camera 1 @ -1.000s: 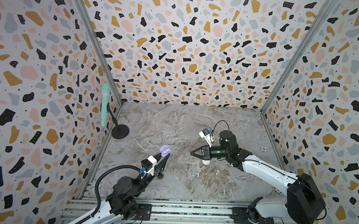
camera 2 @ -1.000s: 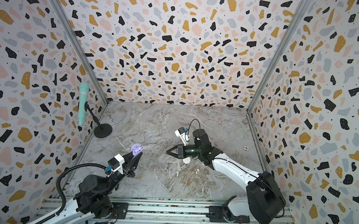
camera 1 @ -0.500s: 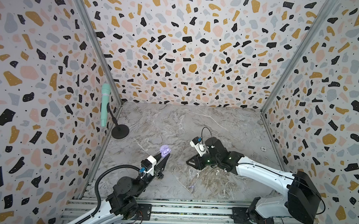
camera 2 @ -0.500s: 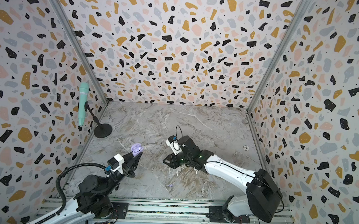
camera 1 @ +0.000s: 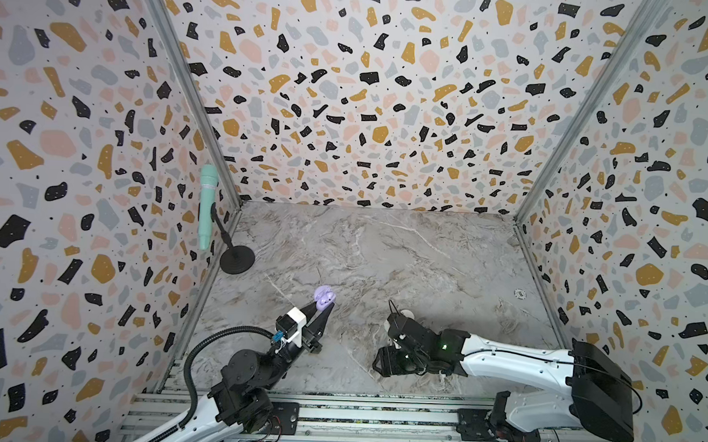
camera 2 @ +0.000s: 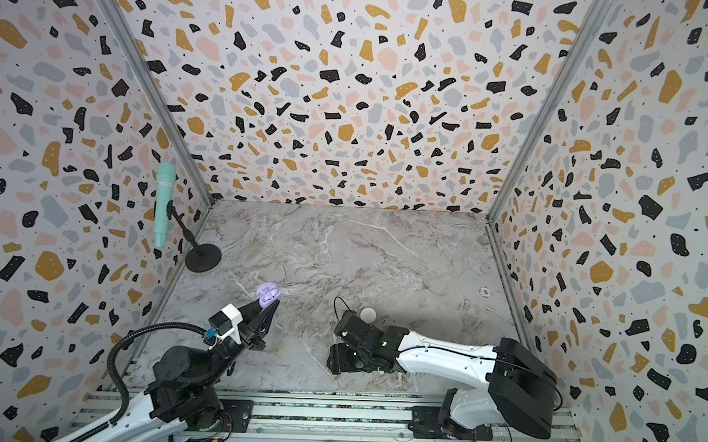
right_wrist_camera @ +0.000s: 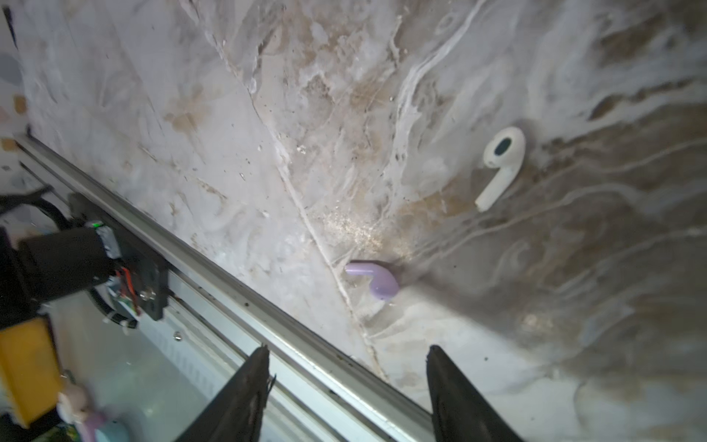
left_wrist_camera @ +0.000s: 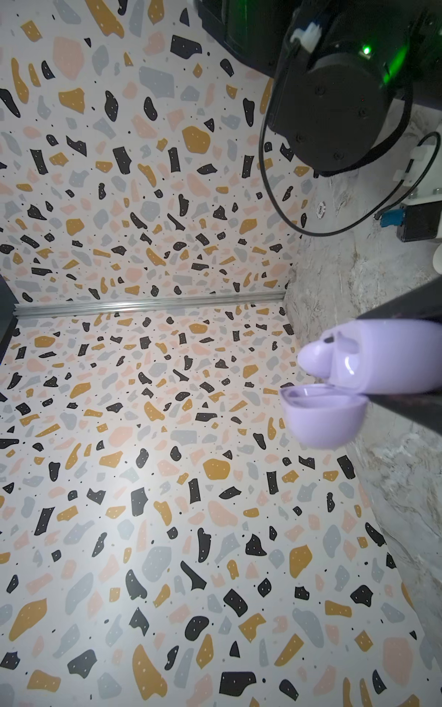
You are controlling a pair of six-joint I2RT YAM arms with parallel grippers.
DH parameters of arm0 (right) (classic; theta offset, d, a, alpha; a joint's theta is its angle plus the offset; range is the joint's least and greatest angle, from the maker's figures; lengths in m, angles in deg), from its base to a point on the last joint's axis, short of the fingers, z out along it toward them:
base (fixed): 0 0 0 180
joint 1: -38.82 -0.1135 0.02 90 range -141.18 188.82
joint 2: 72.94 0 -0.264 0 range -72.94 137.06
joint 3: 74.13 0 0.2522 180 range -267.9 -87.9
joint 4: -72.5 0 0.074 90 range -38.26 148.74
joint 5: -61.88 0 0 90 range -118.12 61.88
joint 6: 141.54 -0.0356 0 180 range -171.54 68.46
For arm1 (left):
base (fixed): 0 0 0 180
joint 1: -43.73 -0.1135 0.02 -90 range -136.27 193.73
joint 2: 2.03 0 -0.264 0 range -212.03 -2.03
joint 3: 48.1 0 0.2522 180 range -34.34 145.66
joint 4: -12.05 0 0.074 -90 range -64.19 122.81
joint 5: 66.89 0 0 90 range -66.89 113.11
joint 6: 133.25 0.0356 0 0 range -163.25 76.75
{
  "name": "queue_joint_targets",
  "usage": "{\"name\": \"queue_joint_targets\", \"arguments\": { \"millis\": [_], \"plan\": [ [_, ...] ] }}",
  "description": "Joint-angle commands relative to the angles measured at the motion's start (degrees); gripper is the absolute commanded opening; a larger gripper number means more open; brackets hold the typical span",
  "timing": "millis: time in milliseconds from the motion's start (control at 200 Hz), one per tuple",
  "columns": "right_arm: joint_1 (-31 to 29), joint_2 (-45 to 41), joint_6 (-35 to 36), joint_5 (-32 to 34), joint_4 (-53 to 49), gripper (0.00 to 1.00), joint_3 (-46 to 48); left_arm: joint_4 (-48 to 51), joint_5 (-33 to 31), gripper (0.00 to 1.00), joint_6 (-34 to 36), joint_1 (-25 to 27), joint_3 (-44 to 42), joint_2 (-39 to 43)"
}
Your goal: Insert the wireless bluetooth earbuds into the charging case
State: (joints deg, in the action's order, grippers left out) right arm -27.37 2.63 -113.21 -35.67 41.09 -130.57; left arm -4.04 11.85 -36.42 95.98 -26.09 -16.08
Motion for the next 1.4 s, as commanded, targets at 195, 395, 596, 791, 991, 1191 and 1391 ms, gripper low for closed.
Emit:
{"name": "queue_joint_targets", "arguments": {
  "millis": [195,395,596,791,991,1191,1391],
  "plan": [
    [-8.50,-1.56,-35.45,18.64,-15.18,0.99,-12.29,-3.23,-0.39,0.00,-0.36,0.33,0.67,0.89],
    [-9.57,3.36,-42.99,14.00,-10.64,0.84,-10.43,-3.07,0.17,0.00,-1.14,0.45,0.80,2.09],
    [-9.57,8.13,-45.49,14.41,-13.00,0.66,-12.74,-2.67,0.46,0.00,-1.26,0.71,0.89,3.15],
    [-8.37,8.41,-47.77,13.16,-9.75,0.60,-9.09,-2.23,0.28,0.00,-0.87,1.23,0.89,3.89],
    [-7.24,9.02,-47.81,12.28,-9.57,0.51,-8.02,-1.84,0.12,0.00,-0.51,1.52,0.85,3.93],
    [-5.91,9.57,-47.13,10.31,-6.02,0.43,-5.63,-1.89,-0.06,0.00,-0.36,1.54,0.80,3.51],
    [-5.08,11.12,-46.06,8.89,-5.63,0.42,-5.74,-1.83,-0.22,0.00,-0.26,1.54,0.73,3.42]
  ]
}}
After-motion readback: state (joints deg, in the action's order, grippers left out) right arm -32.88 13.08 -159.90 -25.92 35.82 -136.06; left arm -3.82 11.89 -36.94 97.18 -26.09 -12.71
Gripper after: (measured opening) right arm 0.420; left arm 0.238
